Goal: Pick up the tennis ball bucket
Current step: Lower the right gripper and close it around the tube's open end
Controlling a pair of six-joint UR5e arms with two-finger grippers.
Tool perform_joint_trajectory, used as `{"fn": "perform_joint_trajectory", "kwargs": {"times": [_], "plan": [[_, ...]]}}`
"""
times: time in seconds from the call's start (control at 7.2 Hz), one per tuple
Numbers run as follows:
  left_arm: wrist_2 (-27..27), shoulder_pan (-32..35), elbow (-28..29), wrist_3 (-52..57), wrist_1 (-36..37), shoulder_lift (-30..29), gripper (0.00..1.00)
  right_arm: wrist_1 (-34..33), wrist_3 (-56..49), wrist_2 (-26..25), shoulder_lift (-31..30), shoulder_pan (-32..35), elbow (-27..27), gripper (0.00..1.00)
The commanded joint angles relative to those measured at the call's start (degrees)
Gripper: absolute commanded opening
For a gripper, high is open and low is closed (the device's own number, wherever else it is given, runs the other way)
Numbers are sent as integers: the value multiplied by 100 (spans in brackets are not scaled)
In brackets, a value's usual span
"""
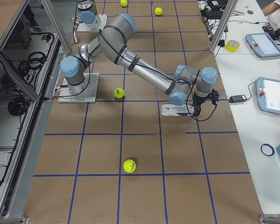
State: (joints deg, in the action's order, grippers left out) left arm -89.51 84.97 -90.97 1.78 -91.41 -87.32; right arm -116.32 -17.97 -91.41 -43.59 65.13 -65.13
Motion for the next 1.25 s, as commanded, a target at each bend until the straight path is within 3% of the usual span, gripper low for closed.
{"fn": "perform_joint_trajectory", "kwargs": {"times": [0.0, 0.42, 0.56, 0.69, 0.83, 1.11], "plan": [[-23, 2, 0, 32, 0, 5, 100, -189, -609, 26, 131, 0, -18, 96], [-85, 2, 0, 50, -9, 22, 100, -400, -708, 62, 229, 0, -44, 82], [-85, -6, 0, 50, -9, 22, 100, -374, -700, 122, 185, 0, -44, 72], [-67, -6, 0, 50, -9, 5, 100, -357, -708, 271, 89, 0, -35, 55], [-84, -6, 0, 50, -9, 22, 100, -313, -795, 394, -130, 52, -44, 48], [-84, -6, 0, 50, 0, 13, 100, -295, -1495, 483, -649, 602, -53, 47]]}}
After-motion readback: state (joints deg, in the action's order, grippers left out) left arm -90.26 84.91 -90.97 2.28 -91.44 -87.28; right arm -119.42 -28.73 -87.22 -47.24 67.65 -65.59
